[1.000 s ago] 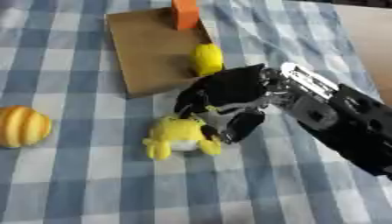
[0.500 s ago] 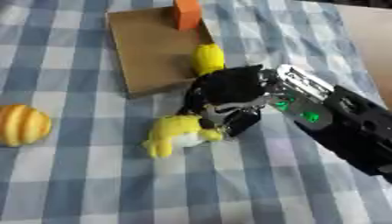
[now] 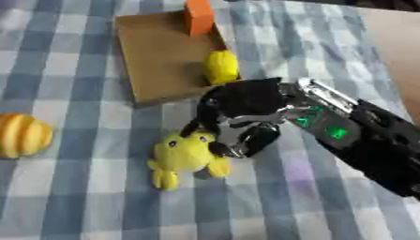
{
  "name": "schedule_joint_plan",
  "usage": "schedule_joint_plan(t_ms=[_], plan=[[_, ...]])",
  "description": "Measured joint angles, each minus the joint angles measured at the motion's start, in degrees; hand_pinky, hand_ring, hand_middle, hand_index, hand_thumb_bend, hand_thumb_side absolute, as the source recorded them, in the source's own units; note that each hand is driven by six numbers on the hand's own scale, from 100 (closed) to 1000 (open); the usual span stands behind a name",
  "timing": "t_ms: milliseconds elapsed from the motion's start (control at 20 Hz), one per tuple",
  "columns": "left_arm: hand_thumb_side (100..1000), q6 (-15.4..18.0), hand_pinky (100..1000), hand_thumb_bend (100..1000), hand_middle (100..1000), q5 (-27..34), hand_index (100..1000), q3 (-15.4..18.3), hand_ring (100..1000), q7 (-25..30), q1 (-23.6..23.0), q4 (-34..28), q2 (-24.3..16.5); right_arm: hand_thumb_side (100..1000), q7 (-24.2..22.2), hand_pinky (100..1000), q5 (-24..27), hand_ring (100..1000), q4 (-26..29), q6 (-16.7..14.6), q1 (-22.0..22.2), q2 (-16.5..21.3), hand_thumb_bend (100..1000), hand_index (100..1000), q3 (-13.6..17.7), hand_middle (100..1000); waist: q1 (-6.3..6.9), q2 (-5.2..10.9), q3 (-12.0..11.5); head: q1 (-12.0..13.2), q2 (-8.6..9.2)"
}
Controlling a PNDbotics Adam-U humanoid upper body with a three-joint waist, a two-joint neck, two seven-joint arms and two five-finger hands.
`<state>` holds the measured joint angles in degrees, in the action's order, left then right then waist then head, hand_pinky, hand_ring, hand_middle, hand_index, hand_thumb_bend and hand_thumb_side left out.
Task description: Pick up objects on the table and place them in the box.
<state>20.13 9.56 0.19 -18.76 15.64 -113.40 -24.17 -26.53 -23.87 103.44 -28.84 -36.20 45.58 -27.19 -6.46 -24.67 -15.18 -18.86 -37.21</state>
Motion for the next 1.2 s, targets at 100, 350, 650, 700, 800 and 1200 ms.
schedule_joint_plan(t_ms=[100,350,650,700,800,1200], plan=[[642,0.0,985,100,708,0.01,847,0.01,756,-0.03,-0.05,0.0,0.0,204,-0.96,730,3.33,630,2.19,1.56,0.03,0.6,100,456,0.49,342,0.06,0.28,0.15,0.11,-0.04],[639,-0.04,985,100,709,0.04,847,0.02,757,-0.14,-0.42,0.0,-0.02,202,-2.65,726,10.16,619,6.98,5.23,0.48,2.01,100,398,2.12,294,0.42,0.92,0.77,0.17,-0.07],[639,0.03,984,100,710,0.22,847,0.03,758,-0.26,-0.52,0.0,-0.03,201,-3.23,726,14.76,613,9.82,7.76,0.46,2.79,100,357,3.54,253,0.6,1.35,1.07,0.23,-0.09],[639,0.03,984,100,710,0.23,847,0.03,758,-0.27,-0.55,0.0,-0.03,204,-3.22,733,15.21,627,9.96,8.01,0.46,2.85,100,400,3.63,284,0.63,1.39,1.08,0.27,-0.09],[637,0.03,984,100,710,0.25,847,0.04,759,-0.27,-0.55,0.0,-0.03,232,-3.57,781,15.47,738,9.99,8.57,0.46,3.16,100,682,3.87,509,0.65,1.4,1.09,0.32,-0.1],[636,0.04,984,100,710,0.28,847,0.04,761,-0.28,-0.55,0.0,-0.03,510,-10.98,920,7.51,981,10.0,4.57,0.37,3.57,100,973,3.78,849,0.64,1.4,1.06,0.29,-0.46]])
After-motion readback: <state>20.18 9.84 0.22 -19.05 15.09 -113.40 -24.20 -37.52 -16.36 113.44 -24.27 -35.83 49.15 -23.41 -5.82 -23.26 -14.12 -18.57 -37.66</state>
